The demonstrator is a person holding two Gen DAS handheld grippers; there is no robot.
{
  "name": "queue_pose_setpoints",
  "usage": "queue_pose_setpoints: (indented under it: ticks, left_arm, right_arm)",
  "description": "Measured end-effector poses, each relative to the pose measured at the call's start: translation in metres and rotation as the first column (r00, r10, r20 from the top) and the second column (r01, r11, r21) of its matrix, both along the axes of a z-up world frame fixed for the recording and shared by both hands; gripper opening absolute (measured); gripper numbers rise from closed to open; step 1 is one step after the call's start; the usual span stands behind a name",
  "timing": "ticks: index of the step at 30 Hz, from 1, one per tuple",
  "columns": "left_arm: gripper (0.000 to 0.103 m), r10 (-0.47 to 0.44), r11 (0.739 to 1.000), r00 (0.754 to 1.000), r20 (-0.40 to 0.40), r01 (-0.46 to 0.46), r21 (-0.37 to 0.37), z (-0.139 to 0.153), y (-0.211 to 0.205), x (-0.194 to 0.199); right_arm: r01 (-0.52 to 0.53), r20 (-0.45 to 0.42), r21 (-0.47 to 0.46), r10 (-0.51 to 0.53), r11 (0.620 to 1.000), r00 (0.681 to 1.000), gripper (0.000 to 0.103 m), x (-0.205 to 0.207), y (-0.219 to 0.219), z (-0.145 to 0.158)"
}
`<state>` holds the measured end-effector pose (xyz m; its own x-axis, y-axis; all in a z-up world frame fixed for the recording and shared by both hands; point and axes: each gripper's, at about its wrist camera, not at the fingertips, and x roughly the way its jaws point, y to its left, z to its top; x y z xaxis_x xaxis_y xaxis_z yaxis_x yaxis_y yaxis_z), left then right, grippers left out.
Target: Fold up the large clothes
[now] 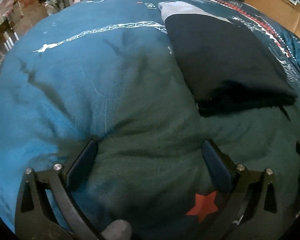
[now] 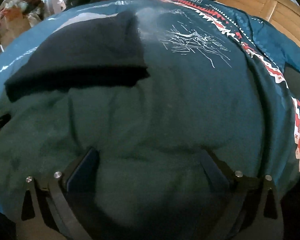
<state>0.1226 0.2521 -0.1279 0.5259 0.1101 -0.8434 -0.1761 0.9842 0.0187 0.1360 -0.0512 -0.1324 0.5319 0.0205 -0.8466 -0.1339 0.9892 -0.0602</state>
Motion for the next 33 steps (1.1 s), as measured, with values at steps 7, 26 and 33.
queue_pose_setpoints:
  ticks: [7,26,33]
  left_arm:
    - [0.103,0.026,0.999,1.0,-0.003,-0.026,0.02,0.0,-0.002,-0.003]
    - [0.103,0.053,0.998,0.998,0.034,-0.054,0.038,-0.004,-0.003,-0.006]
    - [0.103,0.05,0.998,0.997,0.05,-0.053,0.046,-0.004,-0.004,-0.008]
  right_arm:
    - [-0.033,0.003,0.058,0.033,0.998,0.999,0.103,0.005,-0.007,-0.003]
    - [-0.016,0.002,0.094,0.016,0.995,1.0,0.103,0.01,-0.01,-0.007]
    - [-0.013,0.0,0.084,0.013,0.996,1.0,0.103,0.011,-0.008,-0.007]
